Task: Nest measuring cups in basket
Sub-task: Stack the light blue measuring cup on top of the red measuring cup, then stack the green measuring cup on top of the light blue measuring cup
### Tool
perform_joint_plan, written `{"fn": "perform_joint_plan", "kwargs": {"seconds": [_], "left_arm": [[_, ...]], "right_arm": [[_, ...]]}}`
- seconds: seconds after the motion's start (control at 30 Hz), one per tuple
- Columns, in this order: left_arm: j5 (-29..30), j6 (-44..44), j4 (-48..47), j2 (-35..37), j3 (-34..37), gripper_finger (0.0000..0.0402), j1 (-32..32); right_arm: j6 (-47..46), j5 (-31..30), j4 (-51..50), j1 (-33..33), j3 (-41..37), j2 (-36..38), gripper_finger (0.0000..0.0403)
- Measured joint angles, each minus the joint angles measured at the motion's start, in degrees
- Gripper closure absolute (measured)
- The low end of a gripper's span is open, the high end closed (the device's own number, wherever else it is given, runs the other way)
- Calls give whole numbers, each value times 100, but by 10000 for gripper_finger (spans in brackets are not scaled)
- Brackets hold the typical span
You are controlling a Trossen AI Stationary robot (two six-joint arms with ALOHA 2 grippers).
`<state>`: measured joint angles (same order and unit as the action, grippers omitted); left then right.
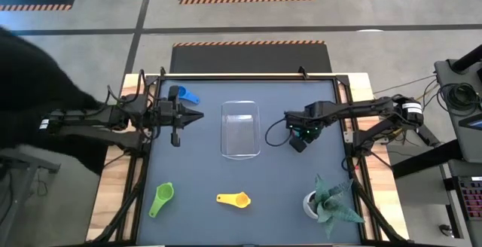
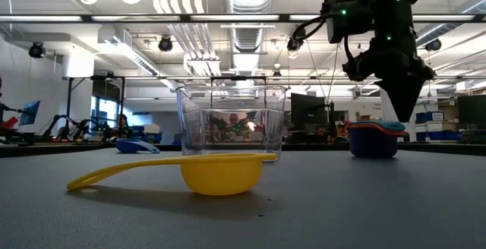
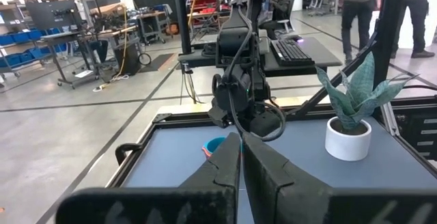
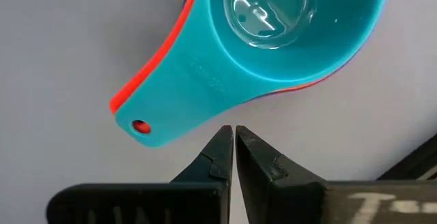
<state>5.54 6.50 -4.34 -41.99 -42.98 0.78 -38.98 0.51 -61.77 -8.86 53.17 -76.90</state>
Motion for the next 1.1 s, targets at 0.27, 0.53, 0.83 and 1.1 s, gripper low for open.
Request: {"fn": "perform_joint_plan", "kwargs": {"seconds": [0.27, 0.53, 0.83, 1.1], "left_arm": [[-2, -2, -4, -1, 0, 402, 0], [-2, -65, -9, 0, 0, 402, 0], [-4, -224, -42, 1, 0, 402, 0], [-4, -1126, -85, -201, 0, 402, 2]], "right_arm": [[42, -2, 224, 13, -2, 0, 394], [104, -17, -197, 13, 181, 292, 394], [508, -1255, -191, 131, 743, 853, 394], [1619, -1869, 1069, 273, 497, 1454, 394]]}}
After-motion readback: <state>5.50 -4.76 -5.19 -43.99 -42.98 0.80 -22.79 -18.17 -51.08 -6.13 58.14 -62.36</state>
